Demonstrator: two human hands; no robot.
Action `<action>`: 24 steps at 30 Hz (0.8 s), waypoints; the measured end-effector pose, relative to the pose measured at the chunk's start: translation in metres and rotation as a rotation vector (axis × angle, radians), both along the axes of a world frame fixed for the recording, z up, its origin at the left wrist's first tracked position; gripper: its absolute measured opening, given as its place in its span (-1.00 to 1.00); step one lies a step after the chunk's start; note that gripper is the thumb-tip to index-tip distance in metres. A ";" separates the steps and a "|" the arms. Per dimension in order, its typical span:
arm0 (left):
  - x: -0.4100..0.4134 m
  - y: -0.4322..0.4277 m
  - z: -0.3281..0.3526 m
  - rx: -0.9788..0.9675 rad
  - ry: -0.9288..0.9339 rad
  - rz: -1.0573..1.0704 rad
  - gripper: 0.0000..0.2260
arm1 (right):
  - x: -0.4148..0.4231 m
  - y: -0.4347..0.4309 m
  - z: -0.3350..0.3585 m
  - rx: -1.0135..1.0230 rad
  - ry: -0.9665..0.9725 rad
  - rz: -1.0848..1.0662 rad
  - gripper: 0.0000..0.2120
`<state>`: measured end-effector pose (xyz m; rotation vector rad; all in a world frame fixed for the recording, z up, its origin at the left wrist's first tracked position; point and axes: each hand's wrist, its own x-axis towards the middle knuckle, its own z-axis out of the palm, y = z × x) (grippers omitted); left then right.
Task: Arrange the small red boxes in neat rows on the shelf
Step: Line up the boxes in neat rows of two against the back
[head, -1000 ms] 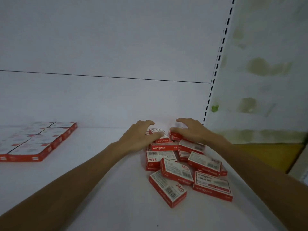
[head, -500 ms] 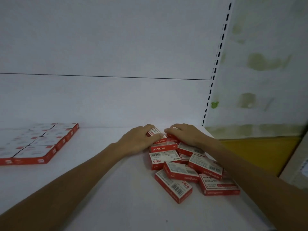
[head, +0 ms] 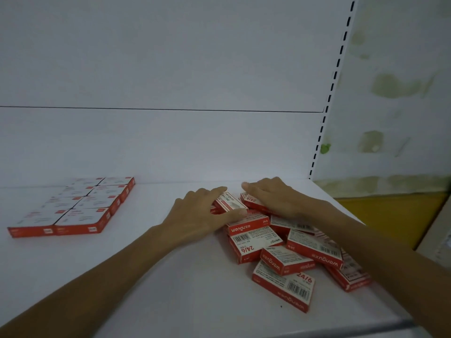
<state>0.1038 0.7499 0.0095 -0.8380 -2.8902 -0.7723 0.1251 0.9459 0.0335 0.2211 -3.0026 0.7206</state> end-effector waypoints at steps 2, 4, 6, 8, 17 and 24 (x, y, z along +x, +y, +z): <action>0.000 -0.004 -0.002 0.048 0.023 0.009 -0.07 | -0.002 -0.001 0.006 0.144 0.167 -0.022 -0.59; -0.002 -0.010 -0.001 0.105 0.039 0.009 -0.16 | -0.003 -0.006 0.014 0.214 0.290 0.012 -0.61; -0.005 -0.014 -0.001 0.201 0.018 -0.051 -0.45 | -0.002 -0.016 0.021 0.198 0.291 0.139 -0.69; -0.007 -0.018 -0.001 0.237 0.029 -0.107 -0.73 | -0.003 -0.028 0.023 0.170 0.167 0.263 -0.68; -0.023 -0.034 -0.004 0.256 -0.048 -0.170 -0.59 | -0.023 -0.027 0.019 0.024 0.004 0.282 -0.57; -0.018 -0.025 -0.014 0.292 0.165 -0.039 -0.73 | -0.021 -0.024 0.014 0.076 0.133 0.190 -0.55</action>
